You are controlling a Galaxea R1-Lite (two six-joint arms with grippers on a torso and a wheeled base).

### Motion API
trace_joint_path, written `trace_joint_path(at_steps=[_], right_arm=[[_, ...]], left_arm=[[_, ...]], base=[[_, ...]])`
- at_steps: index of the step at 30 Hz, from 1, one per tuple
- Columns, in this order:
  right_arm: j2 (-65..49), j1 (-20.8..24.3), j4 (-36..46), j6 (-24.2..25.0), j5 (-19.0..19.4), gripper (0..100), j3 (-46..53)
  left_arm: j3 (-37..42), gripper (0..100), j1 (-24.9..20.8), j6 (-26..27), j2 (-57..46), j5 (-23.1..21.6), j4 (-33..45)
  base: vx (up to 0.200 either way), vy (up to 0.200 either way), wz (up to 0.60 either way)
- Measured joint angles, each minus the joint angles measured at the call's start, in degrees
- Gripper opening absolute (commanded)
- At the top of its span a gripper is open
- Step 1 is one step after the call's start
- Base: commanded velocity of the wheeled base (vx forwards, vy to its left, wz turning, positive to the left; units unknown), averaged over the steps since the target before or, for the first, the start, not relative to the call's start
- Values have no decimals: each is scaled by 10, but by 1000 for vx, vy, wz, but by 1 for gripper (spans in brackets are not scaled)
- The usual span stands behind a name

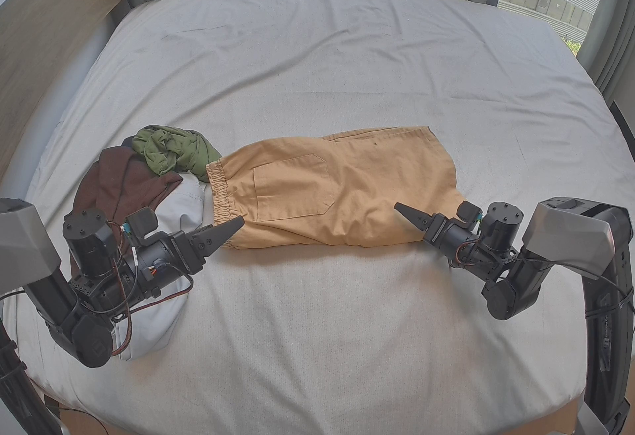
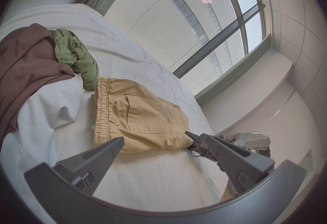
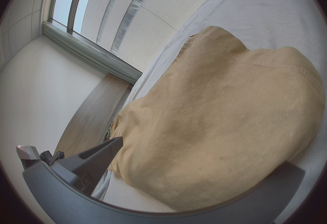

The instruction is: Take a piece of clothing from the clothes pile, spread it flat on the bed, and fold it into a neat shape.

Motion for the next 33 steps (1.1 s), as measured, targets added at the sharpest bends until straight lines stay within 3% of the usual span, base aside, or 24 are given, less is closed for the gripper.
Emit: trace_joint_path(at_steps=[1,2,17,33], right_arm=[[1,0,0,0,-2,100,-1],[2,0,0,0,-4,0,-3],[12,0,-10,-1,-24,0,7],[-76,-12,-14,-44,-24,0,122]], left_arm=[[0,100,0,0,0,0,0],[0,100,0,0,0,0,0],[0,100,-1,0,0,-1,0],[1,100,0,-1,7,-1,0]], base=[[0,0,0],[0,0,0],[0,0,0],[0,0,0]])
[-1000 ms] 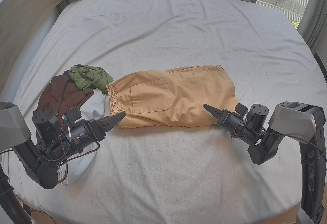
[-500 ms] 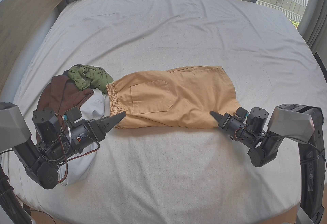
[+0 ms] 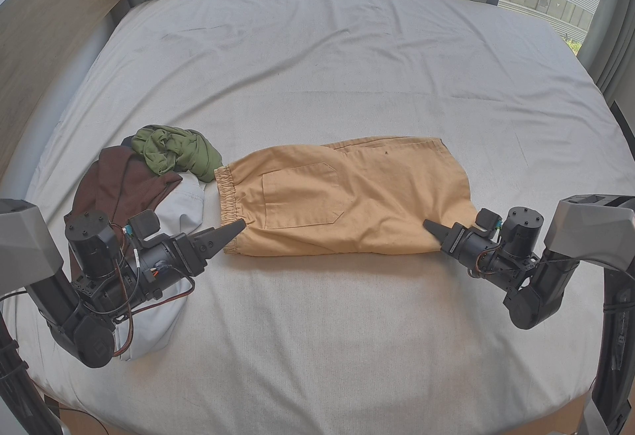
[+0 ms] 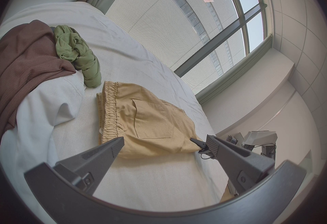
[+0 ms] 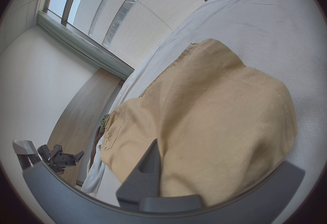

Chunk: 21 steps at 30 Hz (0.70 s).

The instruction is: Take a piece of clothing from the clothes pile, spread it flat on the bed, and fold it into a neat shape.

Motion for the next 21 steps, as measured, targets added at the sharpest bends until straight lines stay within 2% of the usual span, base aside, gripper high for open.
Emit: trace_joint_path(at_steps=[5,21], right_arm=[[-23,-10,2,-12,0,0,43],[-82,-40,-7,-110,-1,0,212]], left_arm=[[0,100,1,0,2,0,0],[0,100,1,0,9,-1,0]], base=[[0,0,0],[0,0,0]])
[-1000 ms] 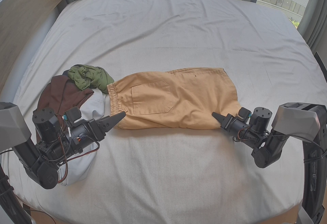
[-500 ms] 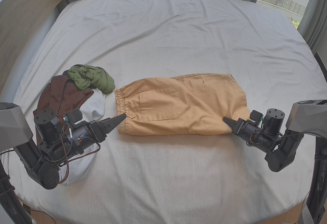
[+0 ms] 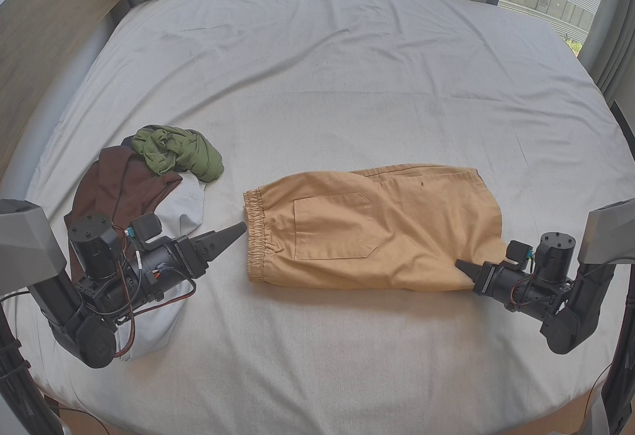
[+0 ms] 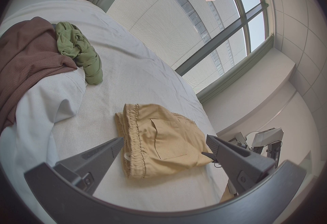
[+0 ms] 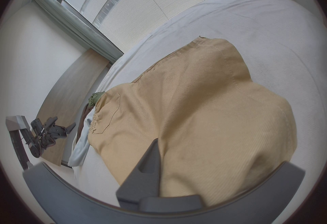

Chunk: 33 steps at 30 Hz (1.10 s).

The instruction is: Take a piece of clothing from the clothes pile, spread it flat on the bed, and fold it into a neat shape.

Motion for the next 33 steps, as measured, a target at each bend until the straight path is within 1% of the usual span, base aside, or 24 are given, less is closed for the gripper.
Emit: trace_joint_path(at_steps=[13,21,25,26,33], right_arm=[[-17,-30,-2,-48,0,0,86],[-17,-34,-1,-53,-1,0,97],[-13,-39,-1,-71,-1,0,98],[-11,-40,-1,-73,-1,100,99],[-7,-39,-1,-76,-8,100,121]], left_arm=[[6,100,-5,1,1,-1,0],[7,100,-7,1,2,-1,0],[8,100,-10,1,6,0,0],[9,100,-12,1,8,1,0],[12,100,-18,2,13,2,0]], base=[[0,0,0],[0,0,0],[0,0,0],[0,0,0],[0,0,0]])
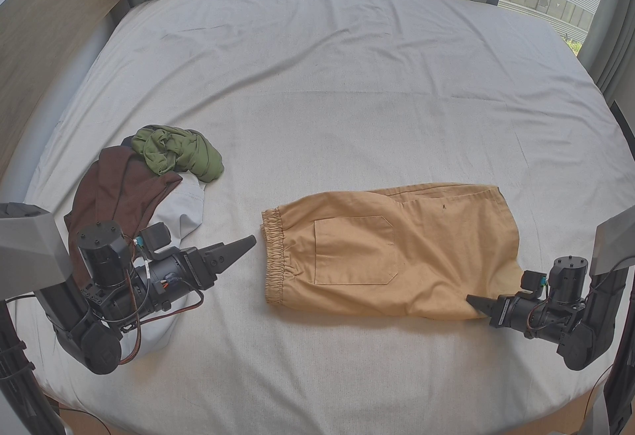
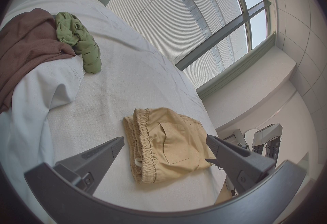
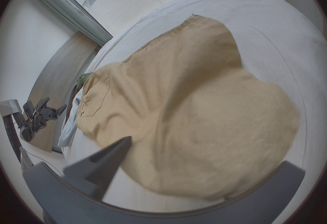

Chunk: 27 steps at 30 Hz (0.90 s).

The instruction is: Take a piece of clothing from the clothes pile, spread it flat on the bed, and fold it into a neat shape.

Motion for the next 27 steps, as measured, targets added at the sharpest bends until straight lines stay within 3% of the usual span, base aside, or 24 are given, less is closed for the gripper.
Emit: trace_joint_path(at_steps=[9,17,27], right_arm=[[0,46,-1,-7,10,100,48],[-2,119,0,-4,53,100,66],[-47,177,-2,25,80,100,10]], left_arm=[[6,100,-16,2,10,3,0],[9,100,-21,21,29,3,0],[7,100,-40,39,87,14,-1]], base=[[0,0,0],[0,0,0],[0,0,0]])
